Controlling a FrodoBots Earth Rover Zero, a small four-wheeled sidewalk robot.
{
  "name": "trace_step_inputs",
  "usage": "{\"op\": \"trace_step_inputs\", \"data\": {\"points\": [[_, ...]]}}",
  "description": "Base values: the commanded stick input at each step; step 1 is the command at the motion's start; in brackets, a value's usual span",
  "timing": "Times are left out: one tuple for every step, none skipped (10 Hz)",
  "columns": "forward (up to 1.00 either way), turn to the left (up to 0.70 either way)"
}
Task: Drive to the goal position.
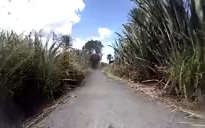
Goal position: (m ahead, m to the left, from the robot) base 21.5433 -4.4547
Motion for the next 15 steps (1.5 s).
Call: {"op": "trace_step_inputs", "data": {"points": [[0.50,0.08],[0.50,0.09],[0.50,0.09],[0.50,0.09],[0.50,0.09],[0.50,0.07],[0.50,0.06],[0.50,0.05],[0.50,0.05],[0.50,0.04],[0.50,0.04],[0.50,0.03],[0.50,0.03],[0.50,0.01],[0.50,0.00]]}}
